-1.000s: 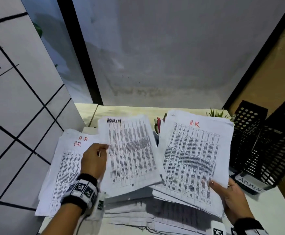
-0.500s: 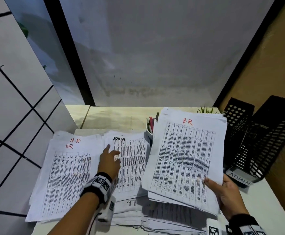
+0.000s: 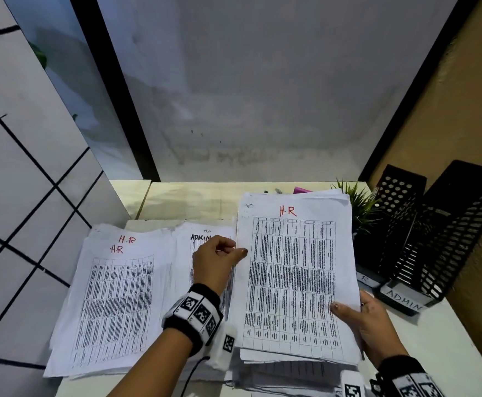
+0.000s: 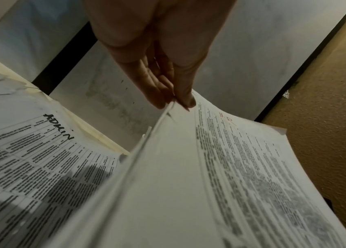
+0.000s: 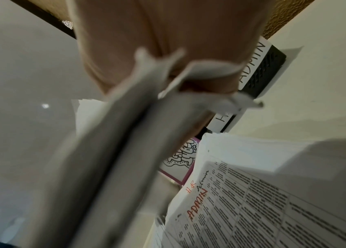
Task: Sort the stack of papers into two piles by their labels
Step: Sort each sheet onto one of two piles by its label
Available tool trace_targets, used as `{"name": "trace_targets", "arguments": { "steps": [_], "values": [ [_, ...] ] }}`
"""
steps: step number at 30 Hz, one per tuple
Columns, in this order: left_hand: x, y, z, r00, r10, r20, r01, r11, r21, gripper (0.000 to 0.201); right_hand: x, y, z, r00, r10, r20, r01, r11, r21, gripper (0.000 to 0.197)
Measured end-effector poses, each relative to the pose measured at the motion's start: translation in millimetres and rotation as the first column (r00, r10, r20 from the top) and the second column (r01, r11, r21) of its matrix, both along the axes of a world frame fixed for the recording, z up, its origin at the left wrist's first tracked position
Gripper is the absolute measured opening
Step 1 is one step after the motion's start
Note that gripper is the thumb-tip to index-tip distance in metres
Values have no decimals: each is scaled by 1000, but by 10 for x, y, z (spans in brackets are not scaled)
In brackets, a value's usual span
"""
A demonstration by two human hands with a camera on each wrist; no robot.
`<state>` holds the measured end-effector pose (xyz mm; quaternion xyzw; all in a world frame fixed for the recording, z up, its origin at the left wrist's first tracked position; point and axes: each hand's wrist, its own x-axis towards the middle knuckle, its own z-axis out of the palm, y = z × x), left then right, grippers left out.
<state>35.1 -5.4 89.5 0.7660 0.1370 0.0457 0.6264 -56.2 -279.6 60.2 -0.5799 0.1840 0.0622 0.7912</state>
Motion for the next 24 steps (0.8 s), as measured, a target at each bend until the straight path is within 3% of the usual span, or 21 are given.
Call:
{"name": "trace_targets", "arguments": {
  "steps": [6, 8, 10, 14, 16, 18, 20, 22, 24],
  "values": [
    [-92, -29, -17, 999, 29, 41, -30, 1000, 10, 15, 0, 35, -9, 1000, -1, -17, 1, 1000, -18, 41],
    [-130, -51, -38, 994, 5, 112, -12, 998, 62, 12, 6, 51, 7, 1000, -2, -17, 1, 1000, -25, 41],
    [-186, -58, -76, 977, -60, 203, 31, 989, 141, 21, 12, 61, 19, 1000, 1, -16, -1, 1000, -30, 41],
    [-296, -5, -184, 876, -177, 450, 68, 966, 248, 29, 8, 42, 18, 1000, -6, -7, 6, 1000, -25, 54],
    [-358, -11, -204, 832, -228, 505, 96, 957, 273, 26, 0, 40, 8, 1000, -9, -10, 9, 1000, -16, 49],
    [-422, -37, -196, 826, -280, 489, 136, 941, 310, 19, 4, 39, -8, 1000, -17, -5, 17, 999, -34, 47],
    [-500, -67, -131, 863, -306, 402, 218, 943, 250, 16, 15, 40, -32, 1000, -15, 11, 15, 999, -43, 48],
    [-562, -105, -43, 915, -280, 290, 276, 960, 55, 28, 10, 50, -36, 1000, -6, 8, 7, 999, -40, 44],
    [-531, -139, 17, 968, -184, 172, 207, 970, -130, 38, 38, 45, -98, 1000, 13, -13, -14, 996, -83, 38]
  ]
}}
